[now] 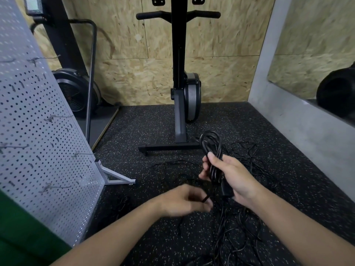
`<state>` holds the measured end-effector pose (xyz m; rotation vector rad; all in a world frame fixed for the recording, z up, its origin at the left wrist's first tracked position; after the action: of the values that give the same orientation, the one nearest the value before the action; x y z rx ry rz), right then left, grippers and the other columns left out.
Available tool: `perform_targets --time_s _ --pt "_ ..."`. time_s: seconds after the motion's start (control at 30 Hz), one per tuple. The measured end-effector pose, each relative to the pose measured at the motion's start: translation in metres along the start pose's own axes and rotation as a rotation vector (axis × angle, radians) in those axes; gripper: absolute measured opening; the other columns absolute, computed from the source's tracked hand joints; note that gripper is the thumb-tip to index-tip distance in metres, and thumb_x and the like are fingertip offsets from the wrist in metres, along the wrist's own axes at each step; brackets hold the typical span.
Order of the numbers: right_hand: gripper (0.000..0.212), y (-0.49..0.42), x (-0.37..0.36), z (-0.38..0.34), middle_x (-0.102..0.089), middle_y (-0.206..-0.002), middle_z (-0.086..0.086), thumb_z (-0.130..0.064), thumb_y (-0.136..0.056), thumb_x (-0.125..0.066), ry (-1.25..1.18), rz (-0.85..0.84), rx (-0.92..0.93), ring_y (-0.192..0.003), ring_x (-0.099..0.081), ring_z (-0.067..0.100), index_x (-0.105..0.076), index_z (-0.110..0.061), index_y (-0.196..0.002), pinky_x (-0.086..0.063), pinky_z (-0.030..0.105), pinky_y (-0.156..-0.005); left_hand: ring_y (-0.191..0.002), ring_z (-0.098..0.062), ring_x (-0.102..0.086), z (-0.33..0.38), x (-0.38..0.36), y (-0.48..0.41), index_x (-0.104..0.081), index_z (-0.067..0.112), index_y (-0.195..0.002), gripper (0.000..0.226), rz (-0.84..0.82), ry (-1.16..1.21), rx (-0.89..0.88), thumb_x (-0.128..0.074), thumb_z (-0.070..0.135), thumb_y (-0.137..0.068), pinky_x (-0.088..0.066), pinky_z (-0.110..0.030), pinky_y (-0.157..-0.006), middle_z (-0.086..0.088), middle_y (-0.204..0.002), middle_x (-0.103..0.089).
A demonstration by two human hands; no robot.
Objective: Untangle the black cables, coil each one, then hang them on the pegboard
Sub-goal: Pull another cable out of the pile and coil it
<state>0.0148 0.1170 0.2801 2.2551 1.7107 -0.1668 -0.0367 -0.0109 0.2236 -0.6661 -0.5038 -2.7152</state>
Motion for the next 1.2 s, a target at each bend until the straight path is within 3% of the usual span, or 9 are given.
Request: perform_targets --time_s 0.1,0.2,0.37,0.53,0.63,0.8,1.0,1.13,1.2 --pt "0.028 -0.005 0.022 -0.003 -0.068 -0.083 0.008 -0.027 -0.105 -0.059 0.078 0.178 0.043 -0.073 -0.07 0.021 -0.067 0.0 -0.106 -0.064 0.041 -0.082 -0.088 -0.013 -0.071 -0.003 0.005 -0.002 -0.076 0.025 -0.102 0.024 0.076 -0.181 0.004 -0.059 0.041 -0.105 -0.056 -0.037 -0.089 0.005 -0.095 -0.078" --pt "0.028 -0.005 0.046 -0.004 -0.07 -0.08 0.006 -0.03 -0.106 -0.058 0.477 0.364 0.012 -0.065 -0.069 0.016 -0.064 -0.003 -0.111 -0.063 0.035 -0.068 -0.077 -0.011 -0.066 0.008 0.022 -0.001 -0.071 0.028 -0.096 0.019 0.234 -0.326 -0.102 -0.061 0.041 -0.104 -0.054 -0.029 -0.071 0.009 -0.087 -0.071" --pt "0.024 -0.005 0.033 0.01 -0.072 -0.091 0.003 -0.045 -0.106 -0.054 1.174 0.104 -0.129 -0.078 -0.072 0.017 -0.061 -0.022 -0.108 -0.06 0.037 -0.071 -0.086 -0.006 -0.058 0.043 0.036 0.011 -0.066 0.021 -0.105 0.023 0.464 -0.614 -0.394 -0.064 0.043 -0.1 -0.053 -0.03 -0.078 0.013 -0.101 -0.06" --pt "0.052 0.006 0.01 0.025 -0.067 -0.083 0.002 -0.062 -0.106 -0.035 1.056 -0.183 -0.239 -0.068 -0.064 0.017 -0.059 -0.018 -0.12 -0.047 0.03 -0.055 -0.087 -0.009 -0.056 0.037 0.064 0.026 -0.059 0.028 -0.105 0.045 0.62 -0.426 -0.378 -0.079 0.06 -0.08 -0.05 -0.026 -0.073 0.018 -0.096 -0.054" --pt "0.071 0.01 0.004 0.031 -0.061 -0.085 0.005 -0.087 -0.091 -0.033 0.862 -0.319 -0.283 -0.069 -0.06 0.014 -0.067 -0.03 -0.116 -0.042 0.031 -0.057 -0.086 -0.012 -0.055 0.032 0.07 0.026 -0.067 0.027 -0.103 0.044 0.668 -0.356 -0.41 -0.088 0.053 -0.075 -0.043 -0.017 -0.073 0.018 -0.103 -0.053" --pt "0.038 0.009 -0.003 0.042 -0.057 -0.081 -0.002 -0.058 -0.101 -0.051 0.947 -0.403 -0.209 -0.067 -0.057 0.013 -0.065 -0.024 -0.109 -0.04 0.037 -0.058 -0.088 -0.011 -0.065 0.032 0.067 0.023 -0.078 0.024 -0.095 0.033 0.592 -0.225 -0.396 -0.092 0.045 -0.074 -0.051 -0.021 -0.077 0.01 -0.094 -0.069" --pt "0.025 0.006 0.008 0.031 -0.062 -0.069 -0.015 -0.05 -0.105 -0.052 1.011 -0.275 -0.11 -0.061 -0.057 0.004 -0.065 -0.032 -0.095 -0.046 0.029 -0.067 -0.108 0.002 -0.068 -0.004 0.079 0.025 -0.078 0.034 -0.11 0.024 0.464 -0.048 -0.108 -0.063 0.05 -0.1 -0.053 -0.039 -0.103 0.02 -0.109 -0.076" --pt "0.025 0.007 0.008 0.024 -0.064 -0.067 -0.025 -0.051 -0.104 -0.054 1.009 -0.274 -0.077 -0.065 -0.061 0.0 -0.063 -0.037 -0.085 -0.046 0.027 -0.072 -0.112 -0.009 -0.069 -0.024 0.08 0.024 -0.076 0.026 -0.11 0.031 0.356 0.03 -0.05 -0.062 0.003 -0.095 -0.052 -0.043 -0.107 0.009 -0.111 -0.076" --pt "0.023 0.008 0.005 0.017 -0.065 -0.07 -0.03 -0.048 -0.105 -0.054 1.0 -0.277 -0.048 -0.065 -0.061 -0.006 -0.063 -0.039 -0.085 -0.045 0.026 -0.074 -0.109 -0.012 -0.069 -0.03 0.079 0.022 -0.073 0.027 -0.108 0.028 0.361 -0.012 -0.054 -0.069 0.004 -0.093 -0.054 -0.043 -0.104 0.008 -0.109 -0.075"
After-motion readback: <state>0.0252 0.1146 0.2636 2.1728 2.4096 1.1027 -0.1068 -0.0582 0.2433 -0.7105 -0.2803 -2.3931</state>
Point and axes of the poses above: each hand's wrist, its own y-axis away from the middle knuckle, its own x-axis out of the back of the hand, z = x × y, the point moved 6 cm from there along -y, towards the middle knuckle
